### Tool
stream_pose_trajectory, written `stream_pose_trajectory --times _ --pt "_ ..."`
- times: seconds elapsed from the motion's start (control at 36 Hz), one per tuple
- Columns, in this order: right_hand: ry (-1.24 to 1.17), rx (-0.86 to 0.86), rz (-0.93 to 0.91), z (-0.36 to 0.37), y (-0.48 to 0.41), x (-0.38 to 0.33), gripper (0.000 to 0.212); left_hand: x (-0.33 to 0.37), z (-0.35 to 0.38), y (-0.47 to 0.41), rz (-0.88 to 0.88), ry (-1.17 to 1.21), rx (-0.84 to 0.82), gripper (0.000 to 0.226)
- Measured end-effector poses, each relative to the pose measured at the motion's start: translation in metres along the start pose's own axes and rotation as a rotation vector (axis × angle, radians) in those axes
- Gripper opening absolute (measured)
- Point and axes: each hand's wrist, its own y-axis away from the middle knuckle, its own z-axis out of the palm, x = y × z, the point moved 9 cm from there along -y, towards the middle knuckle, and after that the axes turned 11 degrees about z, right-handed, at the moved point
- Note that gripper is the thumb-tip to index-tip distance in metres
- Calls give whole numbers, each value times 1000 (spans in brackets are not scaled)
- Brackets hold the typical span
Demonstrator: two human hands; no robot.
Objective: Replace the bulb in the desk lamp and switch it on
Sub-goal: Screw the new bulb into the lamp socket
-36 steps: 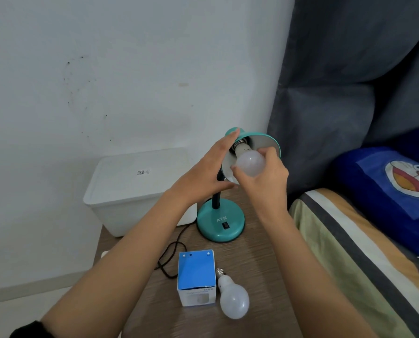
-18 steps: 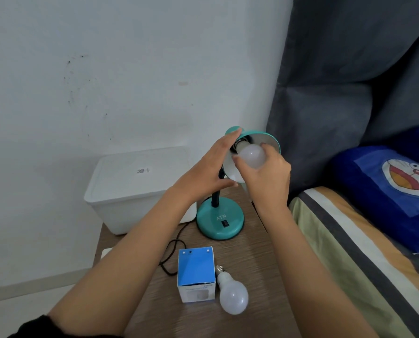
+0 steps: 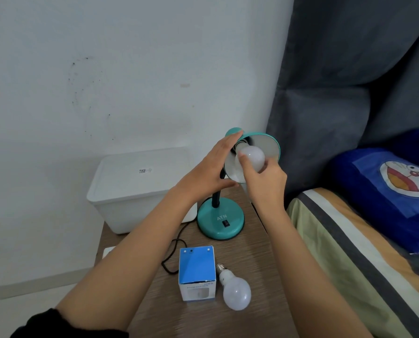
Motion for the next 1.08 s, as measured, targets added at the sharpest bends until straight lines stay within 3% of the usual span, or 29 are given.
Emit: stream_pose_trajectory --times 0.14,0.22,0.31,0.39,0.58,0.81,0.92,1.08 --pt "-91 -62 89 8 0 6 59 0 -2 1 0 10 12 93" --pt "-44 -77 12 9 3 -1 62 -1 -1 1 0 -1 3 94" --pt "-18 -59 -37 7 2 -1 54 -3 -1 1 2 -12 1 96" --pt "-105 -86 40 6 -1 6 43 -2 -1 1 4 0 17 93" --pt "-116 -11 2 7 -1 5 49 -2 -1 1 -10 6 26 93" --pt "-179 -22 -28 1 5 -1 35 2 -2 0 -3 -9 24 91" --pt "-79 -37 -57 6 4 -3 47 2 -2 0 -3 -2 15 91" --pt "-124 -43 69 5 2 5 42 3 -2 1 -1 -4 18 89"
